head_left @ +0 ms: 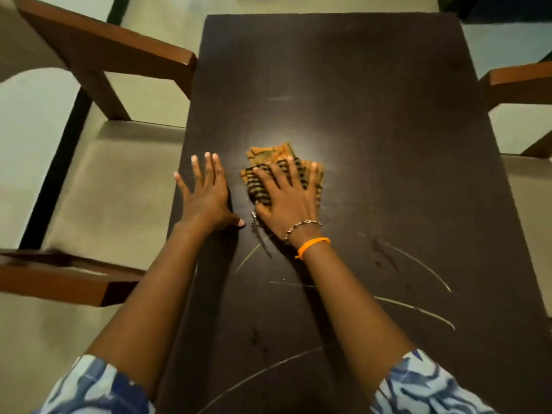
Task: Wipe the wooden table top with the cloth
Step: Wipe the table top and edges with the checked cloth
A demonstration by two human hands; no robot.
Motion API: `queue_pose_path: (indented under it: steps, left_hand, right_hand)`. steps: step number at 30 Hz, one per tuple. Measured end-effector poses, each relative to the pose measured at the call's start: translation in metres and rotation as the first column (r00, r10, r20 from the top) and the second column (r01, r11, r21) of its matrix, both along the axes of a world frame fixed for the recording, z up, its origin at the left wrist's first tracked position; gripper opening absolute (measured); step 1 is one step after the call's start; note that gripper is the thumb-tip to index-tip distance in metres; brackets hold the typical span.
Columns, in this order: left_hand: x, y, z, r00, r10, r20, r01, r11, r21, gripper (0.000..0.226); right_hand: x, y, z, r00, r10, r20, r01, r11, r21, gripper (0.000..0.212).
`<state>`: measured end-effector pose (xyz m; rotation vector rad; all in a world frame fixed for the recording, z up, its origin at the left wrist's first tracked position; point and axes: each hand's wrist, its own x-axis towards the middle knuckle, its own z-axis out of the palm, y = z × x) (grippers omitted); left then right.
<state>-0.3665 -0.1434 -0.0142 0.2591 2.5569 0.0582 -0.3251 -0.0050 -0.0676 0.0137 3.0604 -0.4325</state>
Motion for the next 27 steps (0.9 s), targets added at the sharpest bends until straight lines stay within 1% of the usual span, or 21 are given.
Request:
queue_pose_path:
  steps: [2,4,5,7,9,11,13,15,20,22,25,27]
  left_hand:
    - [0.003,0.000,-0.003,0.999,0.042,0.022,-0.042,0.999,-0.003,0.126]
    - [0.003,0.004,-0.005,0.996,0.090,0.027,-0.091,0.996,0.012,0.125]
    - [0.003,0.004,-0.005,0.996,0.085,0.009,-0.085,0.996,0.019,0.125]
    - [0.004,0.006,-0.007,0.998,0.045,-0.050,-0.043,0.998,0.040,0.122]
    - [0.006,0.003,-0.010,0.996,0.034,-0.087,-0.027,0.996,0.081,0.120]
    - [0.009,-0.009,-0.014,0.995,0.044,-0.091,-0.032,0.991,0.131,0.123]
    - [0.011,-0.027,-0.017,0.994,0.079,-0.077,-0.065,0.983,0.170,0.126]
    - [0.012,-0.047,-0.019,0.988,0.139,-0.071,-0.123,0.974,0.191,0.119]
    - [0.016,-0.091,-0.022,0.968,0.227,-0.107,-0.202,0.957,0.207,0.070]
    - [0.021,-0.103,-0.021,0.958,0.267,-0.105,-0.237,0.943,0.234,0.059]
    - [0.025,-0.112,-0.019,0.936,0.334,-0.109,-0.291,0.912,0.289,0.056]
    - [0.022,-0.114,-0.017,0.929,0.353,-0.112,-0.299,0.894,0.335,0.052]
  right_hand:
    - [0.006,0.027,0.000,1.000,-0.014,-0.018,0.014,1.000,0.023,0.065]
    - [0.017,0.063,-0.002,0.993,-0.118,-0.012,0.119,0.992,0.048,0.070]
    - [0.025,0.080,-0.002,0.982,-0.191,-0.006,0.191,0.980,0.062,0.070]
    - [0.042,0.108,-0.002,0.936,-0.352,-0.003,0.351,0.934,0.071,0.069]
    - [0.051,0.116,-0.002,0.872,-0.488,0.016,0.486,0.871,0.068,0.069]
    - [0.048,0.101,-0.003,0.834,-0.551,0.013,0.550,0.833,0.064,0.068]
    - [0.033,0.068,-0.005,0.854,-0.520,-0.003,0.519,0.852,0.065,0.063]
    - [0.013,0.027,-0.008,0.903,-0.429,-0.011,0.429,0.901,0.062,0.062]
    - [-0.036,-0.093,-0.007,0.982,-0.190,-0.010,0.190,0.982,0.001,0.063]
    - [-0.045,-0.129,-0.006,0.997,-0.073,0.010,0.073,0.996,-0.042,0.061]
    - [-0.043,-0.144,-0.005,0.994,0.098,0.039,-0.097,0.995,-0.025,0.061]
    - [-0.039,-0.124,-0.004,0.992,0.122,0.024,-0.122,0.993,-0.012,0.062]
